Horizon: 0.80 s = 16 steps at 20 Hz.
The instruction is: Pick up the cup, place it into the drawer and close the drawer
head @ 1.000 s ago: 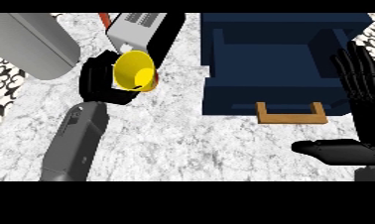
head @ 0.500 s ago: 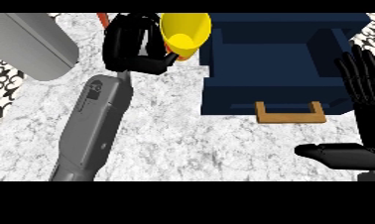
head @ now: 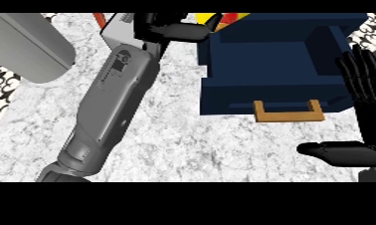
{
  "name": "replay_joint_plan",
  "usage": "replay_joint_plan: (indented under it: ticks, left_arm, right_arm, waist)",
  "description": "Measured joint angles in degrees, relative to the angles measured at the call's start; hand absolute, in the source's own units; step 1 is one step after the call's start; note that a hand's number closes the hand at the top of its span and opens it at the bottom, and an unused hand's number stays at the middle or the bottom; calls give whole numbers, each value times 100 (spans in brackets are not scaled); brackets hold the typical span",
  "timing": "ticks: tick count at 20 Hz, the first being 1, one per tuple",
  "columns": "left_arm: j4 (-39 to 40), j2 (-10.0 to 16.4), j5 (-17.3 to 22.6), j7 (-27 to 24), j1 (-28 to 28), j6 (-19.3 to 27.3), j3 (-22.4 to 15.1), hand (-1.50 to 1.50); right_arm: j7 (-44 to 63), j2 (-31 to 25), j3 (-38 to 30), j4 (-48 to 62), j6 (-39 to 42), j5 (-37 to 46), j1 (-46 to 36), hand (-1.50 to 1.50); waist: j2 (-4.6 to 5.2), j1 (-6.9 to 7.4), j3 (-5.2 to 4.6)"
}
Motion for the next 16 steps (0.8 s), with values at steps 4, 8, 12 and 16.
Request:
replay_joint_plan:
  ticks: [4,8,12,16]
  left_arm:
    - [614,-6,322,203,-624,339,-171,150]
    - [1135,-8,750,278,-1010,602,-471,150]
    - [1754,-9,1128,69,-1264,838,-854,150]
    - [2227,-8,1476,-161,-1373,870,-1251,150]
  right_arm:
    - [247,23,69,-210,-33,-29,-58,-150]
    - [153,-18,22,-68,26,-46,-86,-150]
    - [60,-28,8,32,36,-30,-169,-150]
    - [124,-73,-32,-6,74,-110,-228,-150]
  waist:
    - [9,-57,0]
    - [17,-84,0]
    - [37,-148,2]
    - [51,-212,1]
